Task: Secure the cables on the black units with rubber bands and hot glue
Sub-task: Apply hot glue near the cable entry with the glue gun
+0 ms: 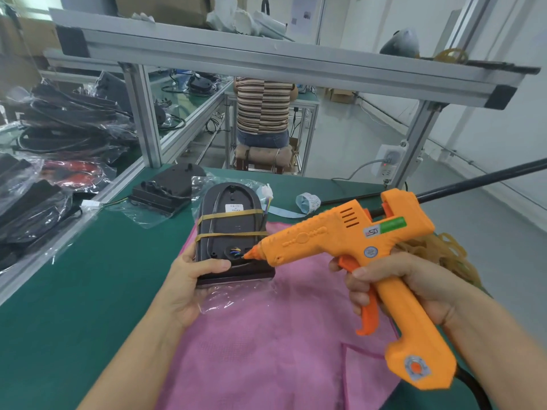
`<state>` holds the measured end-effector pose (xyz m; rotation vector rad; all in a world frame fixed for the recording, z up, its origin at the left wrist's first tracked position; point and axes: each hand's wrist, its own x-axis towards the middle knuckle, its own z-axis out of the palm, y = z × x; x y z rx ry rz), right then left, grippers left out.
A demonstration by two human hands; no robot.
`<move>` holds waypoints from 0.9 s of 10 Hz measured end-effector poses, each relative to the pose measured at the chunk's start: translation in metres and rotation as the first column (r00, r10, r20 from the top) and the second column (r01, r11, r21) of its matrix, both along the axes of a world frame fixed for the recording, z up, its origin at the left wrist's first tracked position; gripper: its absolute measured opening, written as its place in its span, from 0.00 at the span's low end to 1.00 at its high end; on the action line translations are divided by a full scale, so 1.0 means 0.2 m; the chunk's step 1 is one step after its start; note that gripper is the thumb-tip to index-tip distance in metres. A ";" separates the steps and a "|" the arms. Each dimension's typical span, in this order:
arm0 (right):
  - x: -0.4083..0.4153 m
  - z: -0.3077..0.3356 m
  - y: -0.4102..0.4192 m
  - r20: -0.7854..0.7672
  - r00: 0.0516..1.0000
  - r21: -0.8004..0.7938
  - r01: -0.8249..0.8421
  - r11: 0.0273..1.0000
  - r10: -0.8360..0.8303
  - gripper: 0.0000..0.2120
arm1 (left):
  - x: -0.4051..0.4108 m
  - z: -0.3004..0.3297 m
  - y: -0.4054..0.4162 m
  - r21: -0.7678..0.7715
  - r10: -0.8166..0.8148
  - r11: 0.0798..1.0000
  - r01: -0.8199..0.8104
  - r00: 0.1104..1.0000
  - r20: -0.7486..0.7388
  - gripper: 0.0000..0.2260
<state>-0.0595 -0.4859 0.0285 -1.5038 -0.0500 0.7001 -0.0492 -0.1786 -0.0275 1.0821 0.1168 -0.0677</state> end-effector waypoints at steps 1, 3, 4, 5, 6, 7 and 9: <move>0.02 -0.01 -0.01 0.012 0.996 0.054 0.089 0.995 -0.090 0.20 | -0.01 -0.01 0.01 -0.058 0.085 0.995 -0.085 0.996 0.002 0.25; 0.10 -0.08 0.07 -0.186 0.932 0.225 0.350 0.909 -0.312 0.12 | -0.03 -0.03 0.04 -0.132 0.222 0.968 -0.213 0.973 0.058 0.21; 0.13 -0.17 0.15 -0.221 0.918 0.180 0.370 0.911 -0.329 0.16 | -0.03 -0.01 0.02 -0.125 0.220 0.970 -0.209 0.972 0.086 0.21; 0.15 -0.24 0.21 -0.219 0.926 0.128 0.340 0.932 -0.308 0.18 | -0.03 0.01 0.00 -0.096 0.159 0.984 -0.149 0.982 0.103 0.22; 0.16 -0.27 0.22 -0.201 0.924 0.052 0.342 0.938 -0.326 0.21 | -0.03 0.03 -0.02 -0.057 0.093 0.995 -0.087 0.989 0.113 0.22; 0.16 -0.23 0.21 0.004 0.931 -0.350 0.342 0.872 -0.364 0.26 | -0.03 0.04 -0.04 -0.031 0.042 0.999 -0.038 0.992 0.116 0.24; 0.10 -0.11 0.29 0.400 0.882 -0.911 0.412 0.003 0.249 0.23 | -0.03 0.06 -0.03 -0.023 0.013 1.000 -0.010 0.993 0.116 0.26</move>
